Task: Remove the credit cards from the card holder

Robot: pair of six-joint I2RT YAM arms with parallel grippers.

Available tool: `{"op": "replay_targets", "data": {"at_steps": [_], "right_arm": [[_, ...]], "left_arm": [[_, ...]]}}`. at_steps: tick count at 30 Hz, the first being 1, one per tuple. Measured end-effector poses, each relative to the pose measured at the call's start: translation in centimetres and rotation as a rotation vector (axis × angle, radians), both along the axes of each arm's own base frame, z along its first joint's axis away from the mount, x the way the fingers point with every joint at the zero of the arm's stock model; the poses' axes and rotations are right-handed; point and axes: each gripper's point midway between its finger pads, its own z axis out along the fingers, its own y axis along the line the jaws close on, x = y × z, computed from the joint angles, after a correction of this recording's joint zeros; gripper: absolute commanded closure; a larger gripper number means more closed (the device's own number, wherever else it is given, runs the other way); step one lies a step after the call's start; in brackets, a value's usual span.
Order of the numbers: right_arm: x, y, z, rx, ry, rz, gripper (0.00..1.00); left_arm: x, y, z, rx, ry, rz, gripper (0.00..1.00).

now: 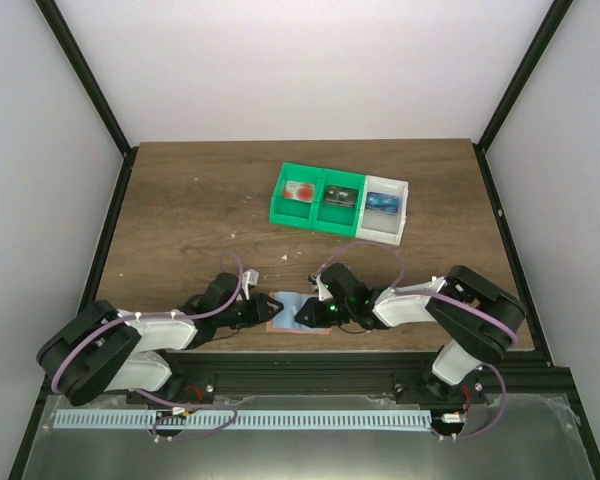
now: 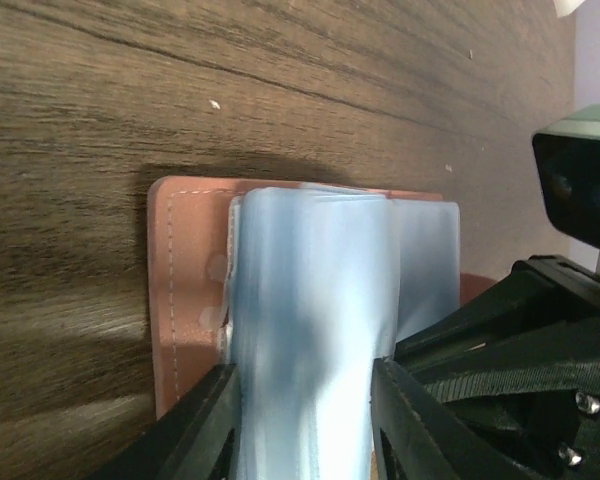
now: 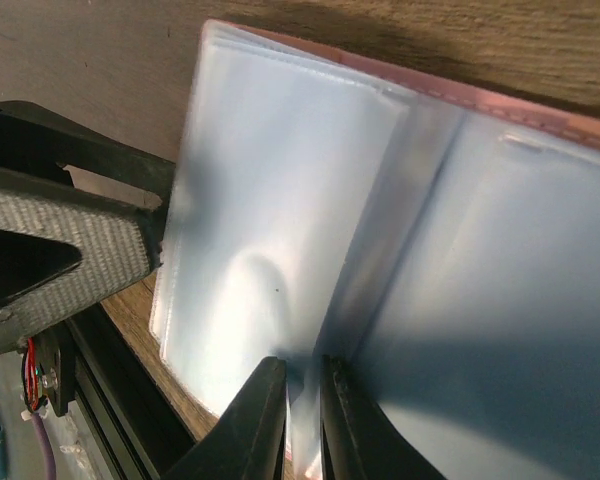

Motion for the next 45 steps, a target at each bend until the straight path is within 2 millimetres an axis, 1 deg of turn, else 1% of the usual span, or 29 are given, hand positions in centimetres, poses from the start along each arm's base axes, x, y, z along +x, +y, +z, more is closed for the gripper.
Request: {"op": "replay_targets", "data": {"at_steps": [5, 9, 18, 19, 23, 24, 27, 29, 31, 35, 37, 38, 39, 40, 41, 45], "right_arm": [[0.1, 0.1, 0.0, 0.003, -0.001, -0.001, 0.9], [0.2, 0.2, 0.0, 0.011, -0.006, -0.001, 0.91], [0.2, 0.2, -0.1, 0.022, -0.013, -0.005, 0.93], [0.3, 0.2, -0.1, 0.023, -0.013, -0.006, 0.93], [0.5, 0.1, -0.1, 0.023, -0.015, -0.014, 0.93], [0.6, 0.1, -0.1, 0.022, -0.015, -0.016, 0.93], [0.9, 0.0, -0.1, 0.018, -0.026, -0.019, 0.93], [1.7, -0.1, -0.1, 0.006, -0.046, -0.035, 0.92], [2.8, -0.5, 0.0, -0.011, -0.068, -0.057, 0.91], [4.8, -1.0, 0.2, -0.046, -0.109, -0.094, 0.88], [5.5, -1.2, 0.3, -0.061, -0.124, -0.104, 0.88], [5.8, -1.2, 0.4, -0.065, -0.129, -0.109, 0.88], [6.2, -1.2, 0.6, -0.068, -0.136, -0.113, 0.87], [6.5, -1.2, 0.8, -0.072, -0.141, -0.116, 0.86], [6.8, -1.2, 1.0, -0.072, -0.146, -0.12, 0.85], [8.1, -0.6, 2.4, -0.068, -0.174, -0.123, 0.78]], "left_arm": [[0.1, -0.5, -0.2, -0.024, 0.016, -0.007, 0.87], [-0.4, -0.9, -0.1, -0.051, 0.042, -0.027, 0.99], [-0.7, -1.3, 1.2, -0.11, 0.037, -0.039, 1.0], [-0.7, -1.4, 1.2, -0.111, 0.037, -0.038, 0.98], [-0.7, -1.1, 0.6, -0.096, 0.05, -0.03, 0.83], [-0.6, -0.9, 0.4, -0.085, 0.055, -0.024, 0.76], [-0.2, -0.3, -0.3, -0.048, 0.065, -0.006, 0.64], [0.4, -0.3, 0.2, -0.034, 0.048, 0.003, 0.56], [1.0, -0.1, 0.5, -0.014, 0.026, 0.019, 0.5], [1.7, 0.7, 1.0, 0.026, -0.009, 0.043, 0.39], [1.9, 1.2, 1.2, 0.05, -0.022, 0.057, 0.31], [2.1, 1.4, 1.4, 0.06, -0.029, 0.064, 0.23], [2.3, 1.5, 1.7, 0.071, -0.04, 0.07, 0.14], [2.6, 1.6, 2.1, 0.079, -0.052, 0.08, 0.06], [2.9, 1.6, 2.5, 0.085, -0.069, 0.081, 0.01], [4.3, 1.7, 5.3, 0.095, -0.145, 0.109, 0.0]]}}
